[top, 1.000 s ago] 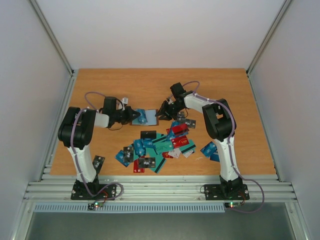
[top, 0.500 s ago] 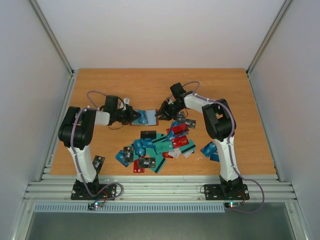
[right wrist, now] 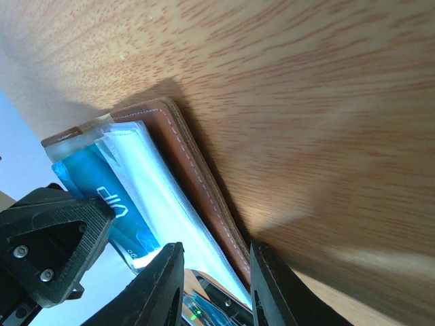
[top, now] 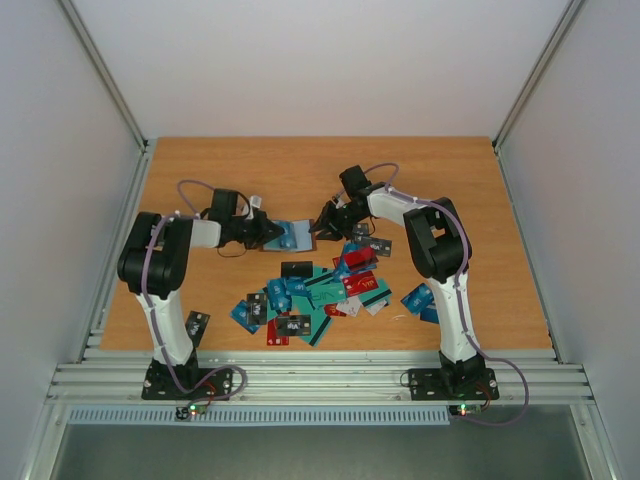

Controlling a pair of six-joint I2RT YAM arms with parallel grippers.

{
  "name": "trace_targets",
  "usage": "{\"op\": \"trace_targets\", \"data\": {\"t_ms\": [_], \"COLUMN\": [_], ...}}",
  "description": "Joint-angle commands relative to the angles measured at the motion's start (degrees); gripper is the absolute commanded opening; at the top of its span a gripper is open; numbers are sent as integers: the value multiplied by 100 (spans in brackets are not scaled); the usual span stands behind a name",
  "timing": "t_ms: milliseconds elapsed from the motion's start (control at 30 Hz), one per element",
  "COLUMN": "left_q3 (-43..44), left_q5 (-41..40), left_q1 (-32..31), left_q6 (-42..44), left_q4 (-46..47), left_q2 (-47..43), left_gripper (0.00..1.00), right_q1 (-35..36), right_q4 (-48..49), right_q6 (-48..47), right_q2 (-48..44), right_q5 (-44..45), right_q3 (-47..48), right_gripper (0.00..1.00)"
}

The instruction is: Put the credit cards into the card holder

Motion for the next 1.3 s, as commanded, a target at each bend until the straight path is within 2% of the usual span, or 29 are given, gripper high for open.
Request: {"op": "trace_targets", "data": {"t_ms": [0, 100, 333, 633, 867, 1033, 1200, 1267], "left_q3": [84, 159, 397, 948, 1455, 1829, 2132, 2265], "left_q5": [249, 422, 449, 438, 163, -331, -593, -707], "left_q1": [-83, -109, -176, -296, -296, -296, -298, -304], "left_q6": [95, -18, -18, 366, 1316, 1787, 2074, 2140], "left_q4": [-16, 190, 31, -974, -2433, -3459, -4084, -4312], "left_q2": [301, 422, 556, 759, 735, 656, 671, 676], "left_gripper": [0, 0, 0, 5, 21, 31, 43, 51], "right_q1": [128, 128, 130, 121, 113, 110, 109, 112], "right_q4": [-93, -123, -231, -284, -580, -709, -752, -729], "right_q6": [36, 23, -2, -53, -278, -351, -354, -324], "right_q2": [343, 341, 386, 357, 309, 329, 377, 395], "right_q5": [200, 191, 174, 156, 225, 235, 204, 185], "right_q3": [-18, -3, 145, 147, 263, 363, 446, 448], "right_gripper": [29, 29, 29, 29, 29, 29, 29, 29]}}
